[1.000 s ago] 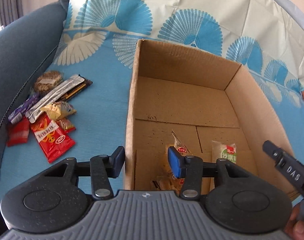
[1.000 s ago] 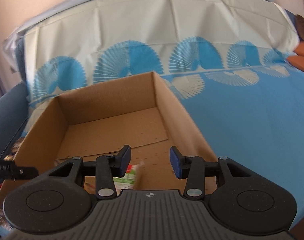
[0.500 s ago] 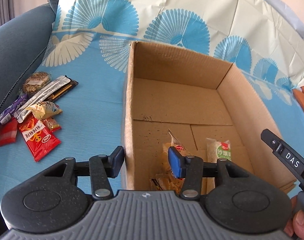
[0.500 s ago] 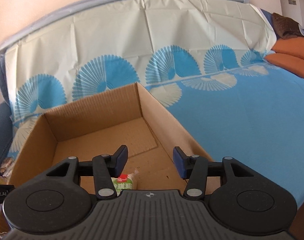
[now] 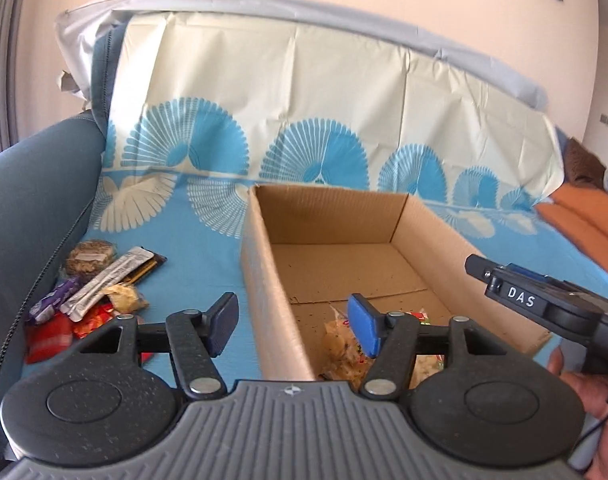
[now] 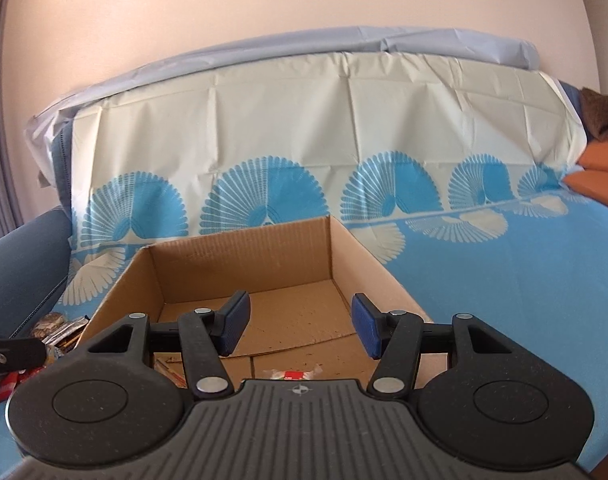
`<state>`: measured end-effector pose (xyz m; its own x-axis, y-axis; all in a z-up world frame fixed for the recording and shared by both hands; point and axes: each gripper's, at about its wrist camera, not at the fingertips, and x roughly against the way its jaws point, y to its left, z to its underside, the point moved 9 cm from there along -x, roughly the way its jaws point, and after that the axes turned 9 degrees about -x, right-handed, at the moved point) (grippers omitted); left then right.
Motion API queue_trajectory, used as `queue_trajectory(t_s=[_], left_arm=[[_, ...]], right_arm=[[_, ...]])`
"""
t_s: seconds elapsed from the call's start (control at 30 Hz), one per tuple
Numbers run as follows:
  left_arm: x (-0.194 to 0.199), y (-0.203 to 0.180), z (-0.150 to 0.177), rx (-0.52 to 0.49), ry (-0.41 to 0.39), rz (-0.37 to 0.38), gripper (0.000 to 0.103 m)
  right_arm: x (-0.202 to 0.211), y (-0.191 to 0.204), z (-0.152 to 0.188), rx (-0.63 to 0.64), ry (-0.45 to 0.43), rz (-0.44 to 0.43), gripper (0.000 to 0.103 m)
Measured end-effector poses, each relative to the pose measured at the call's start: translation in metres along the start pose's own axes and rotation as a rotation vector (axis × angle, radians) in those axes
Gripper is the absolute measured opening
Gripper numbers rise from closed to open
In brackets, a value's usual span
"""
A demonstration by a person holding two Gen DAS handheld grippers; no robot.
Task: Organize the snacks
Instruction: 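Open both grippers to drop the bags into the box, then move both tools back to the snack pile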
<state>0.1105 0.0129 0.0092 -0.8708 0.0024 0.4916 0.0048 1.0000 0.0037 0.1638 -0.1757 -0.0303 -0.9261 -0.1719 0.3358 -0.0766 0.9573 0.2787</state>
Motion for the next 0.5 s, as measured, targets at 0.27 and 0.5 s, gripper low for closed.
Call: queue_trajectory(t_s=[0.27, 0.5], left_arm=[[0.03, 0.065, 0.032, 0.084, 0.021, 0.074, 0.028], [0.033, 0.13, 0.043, -0.046, 0.002, 0.008, 0.007]], right_arm=[[0.014, 0.023, 0.01, 0.035, 0.015, 0.001, 0.058], [0.022, 0.069, 0.02, 0.089, 0.037, -0.069, 0.052]])
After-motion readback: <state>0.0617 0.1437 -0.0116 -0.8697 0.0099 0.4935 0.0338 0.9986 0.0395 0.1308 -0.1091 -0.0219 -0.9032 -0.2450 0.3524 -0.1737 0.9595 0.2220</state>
